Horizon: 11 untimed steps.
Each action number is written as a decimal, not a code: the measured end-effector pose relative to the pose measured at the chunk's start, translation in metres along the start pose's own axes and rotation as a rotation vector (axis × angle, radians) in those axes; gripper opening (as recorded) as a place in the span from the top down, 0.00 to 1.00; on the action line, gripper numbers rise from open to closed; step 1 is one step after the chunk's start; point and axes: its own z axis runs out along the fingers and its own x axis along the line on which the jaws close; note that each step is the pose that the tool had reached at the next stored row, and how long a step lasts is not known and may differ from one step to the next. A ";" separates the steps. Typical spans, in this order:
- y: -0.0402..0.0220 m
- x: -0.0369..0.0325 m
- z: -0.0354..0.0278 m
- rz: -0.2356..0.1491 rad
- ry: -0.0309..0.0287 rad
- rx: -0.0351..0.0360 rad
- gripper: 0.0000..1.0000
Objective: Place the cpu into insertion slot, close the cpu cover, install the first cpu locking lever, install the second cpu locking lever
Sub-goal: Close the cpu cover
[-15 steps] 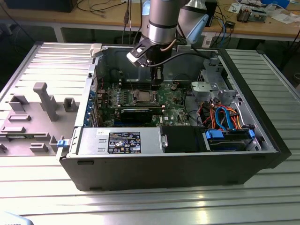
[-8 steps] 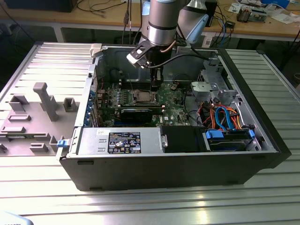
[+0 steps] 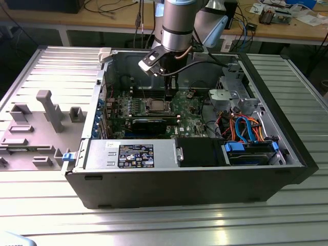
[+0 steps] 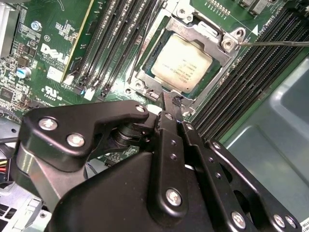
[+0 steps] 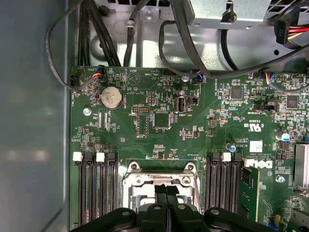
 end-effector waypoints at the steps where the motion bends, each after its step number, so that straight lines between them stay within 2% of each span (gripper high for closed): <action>1: 0.0000 0.0000 0.0007 0.000 0.0000 0.0000 0.89; 11: 0.0000 0.0003 0.0064 0.000 0.0000 0.0000 0.89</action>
